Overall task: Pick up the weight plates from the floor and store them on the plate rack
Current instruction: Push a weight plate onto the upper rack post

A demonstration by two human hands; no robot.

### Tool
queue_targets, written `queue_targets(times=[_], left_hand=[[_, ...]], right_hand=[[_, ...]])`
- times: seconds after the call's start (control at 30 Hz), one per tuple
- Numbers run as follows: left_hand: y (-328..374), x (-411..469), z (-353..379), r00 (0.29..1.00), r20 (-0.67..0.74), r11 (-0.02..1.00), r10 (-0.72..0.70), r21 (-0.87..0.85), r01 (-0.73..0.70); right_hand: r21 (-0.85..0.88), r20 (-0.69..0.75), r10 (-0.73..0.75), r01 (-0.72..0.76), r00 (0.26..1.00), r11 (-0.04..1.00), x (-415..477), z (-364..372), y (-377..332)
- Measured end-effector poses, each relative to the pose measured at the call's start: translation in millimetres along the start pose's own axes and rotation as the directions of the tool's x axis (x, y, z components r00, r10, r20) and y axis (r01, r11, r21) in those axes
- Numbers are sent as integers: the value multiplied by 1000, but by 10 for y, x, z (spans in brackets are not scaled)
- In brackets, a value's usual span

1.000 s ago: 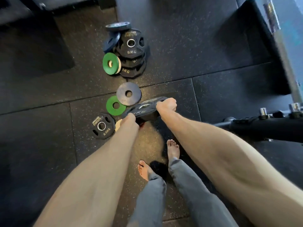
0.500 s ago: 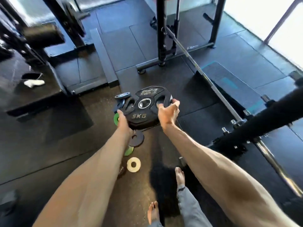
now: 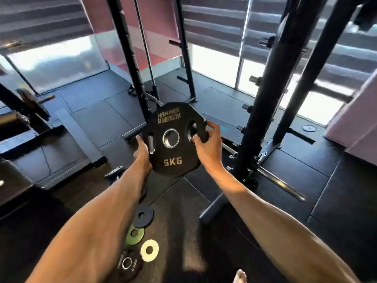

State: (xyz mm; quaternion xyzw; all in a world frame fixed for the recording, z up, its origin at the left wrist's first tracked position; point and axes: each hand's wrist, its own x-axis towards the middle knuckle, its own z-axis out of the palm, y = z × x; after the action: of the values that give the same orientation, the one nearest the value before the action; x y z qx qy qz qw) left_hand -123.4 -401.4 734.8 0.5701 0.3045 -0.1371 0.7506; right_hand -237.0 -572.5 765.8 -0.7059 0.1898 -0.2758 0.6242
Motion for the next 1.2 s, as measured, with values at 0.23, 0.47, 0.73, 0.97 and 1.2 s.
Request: queue_targets(times=[0.23,0.47,0.73,0.97,1.2], left_hand=[[-225,-842,977,993,72,991,91,89,-97],[-667,-1668,1999,931,284,945,227,168,-282],[-1302,-2803,3160,845,459,876,275,242,-416],[-1669,-3586,4164,755,596,854,274,211,-476],[-1844,-3897,5302,712,618,840,333,148,-521]], right_hand=[[-64,-198,-38,26,980,998,105,-1105,-302],[108,-464,61,-12,884,994,99,-2300,-357],[78,-741,11,70,672,994,199,-3823,-535],[108,-843,8,154,537,982,503,-5004,-701],[66,-875,-49,219,482,974,1125,-5845,-879]])
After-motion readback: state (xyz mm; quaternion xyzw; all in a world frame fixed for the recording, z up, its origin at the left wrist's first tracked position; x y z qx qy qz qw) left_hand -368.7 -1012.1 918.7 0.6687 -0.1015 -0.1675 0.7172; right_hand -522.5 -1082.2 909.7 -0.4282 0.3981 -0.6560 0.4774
